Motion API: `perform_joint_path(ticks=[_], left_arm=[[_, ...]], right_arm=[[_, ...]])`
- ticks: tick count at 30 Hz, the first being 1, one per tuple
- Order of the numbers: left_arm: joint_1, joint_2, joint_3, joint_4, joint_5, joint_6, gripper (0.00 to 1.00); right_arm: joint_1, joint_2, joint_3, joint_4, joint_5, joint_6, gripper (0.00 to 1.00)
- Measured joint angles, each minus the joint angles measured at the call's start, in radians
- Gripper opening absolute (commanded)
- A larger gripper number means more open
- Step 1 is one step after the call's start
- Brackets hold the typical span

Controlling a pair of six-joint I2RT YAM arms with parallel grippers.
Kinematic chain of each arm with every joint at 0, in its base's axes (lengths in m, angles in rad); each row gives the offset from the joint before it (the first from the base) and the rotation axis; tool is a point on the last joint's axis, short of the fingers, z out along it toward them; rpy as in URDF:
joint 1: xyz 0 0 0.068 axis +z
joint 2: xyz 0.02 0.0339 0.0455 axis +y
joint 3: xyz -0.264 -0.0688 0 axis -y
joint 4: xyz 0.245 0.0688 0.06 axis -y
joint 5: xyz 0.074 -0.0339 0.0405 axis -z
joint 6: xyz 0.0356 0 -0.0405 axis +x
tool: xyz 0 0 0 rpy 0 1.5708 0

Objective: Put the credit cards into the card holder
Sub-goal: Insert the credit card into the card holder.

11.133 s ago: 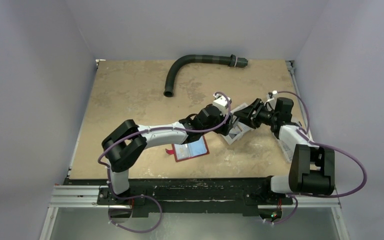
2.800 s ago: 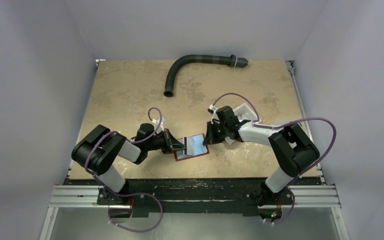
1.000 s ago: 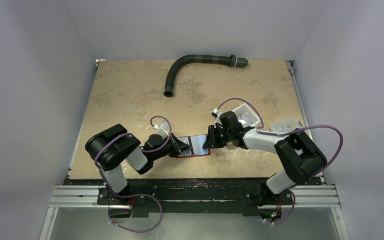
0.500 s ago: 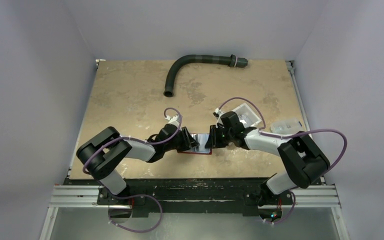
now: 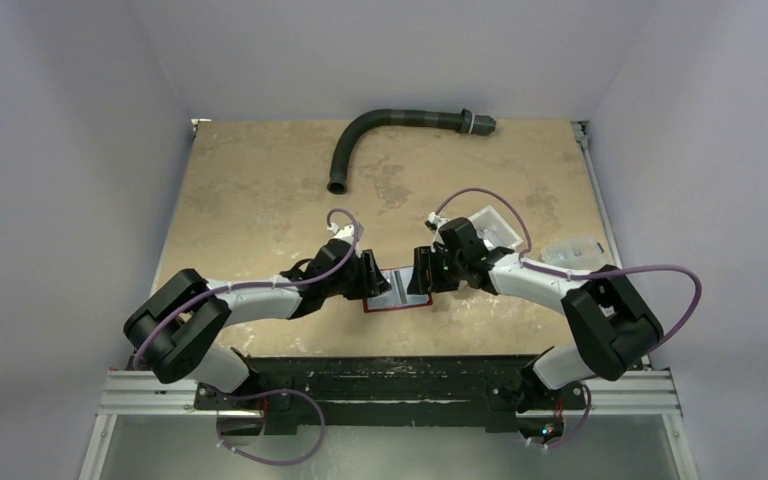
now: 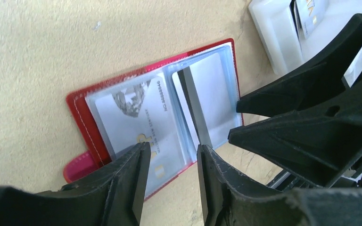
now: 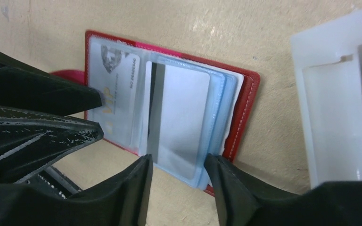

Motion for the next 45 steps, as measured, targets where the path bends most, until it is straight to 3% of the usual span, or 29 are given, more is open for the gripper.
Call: perform_joint_path(ticks=[4,7,9,23,26,30,35,38,45], left_arm=[[0.002,0.039,0.036,0.011,0.001,0.024,0.44],[0.003,0.087,0.050,0.050,0.005,0.024,0.36],[0.003,0.111,0.050,0.084,0.008,0.023,0.34],[0.006,0.275,0.129,0.250,0.047,0.020,0.35],[0.004,0.288,0.128,0.304,0.061,0.021,0.40],[0.000,0.216,0.090,0.289,0.069,0.018,0.48],[0.000,0.035,0.042,0.150,0.081,0.026,0.82],[0.000,-0.107,0.046,-0.008,0.063,0.055,0.85],[0.008,-0.298,0.092,-0.335,-0.037,0.129,0.80]], right_arm=[[-0.005,-0.005,0.027,-0.029,0.009,-0.013,0.57],[-0.008,-0.005,0.040,-0.042,0.011,-0.021,0.36],[-0.012,-0.005,0.043,-0.049,0.020,-0.029,0.29],[-0.021,0.053,0.048,-0.050,0.024,-0.053,0.24],[-0.024,0.051,0.048,-0.051,0.021,-0.054,0.25],[-0.024,0.027,0.049,-0.071,0.026,-0.061,0.36],[-0.024,-0.023,0.054,-0.098,0.042,-0.080,0.51],[-0.024,-0.037,0.055,-0.106,0.054,-0.091,0.54],[-0.024,-0.037,0.054,-0.107,0.042,-0.088,0.70]])
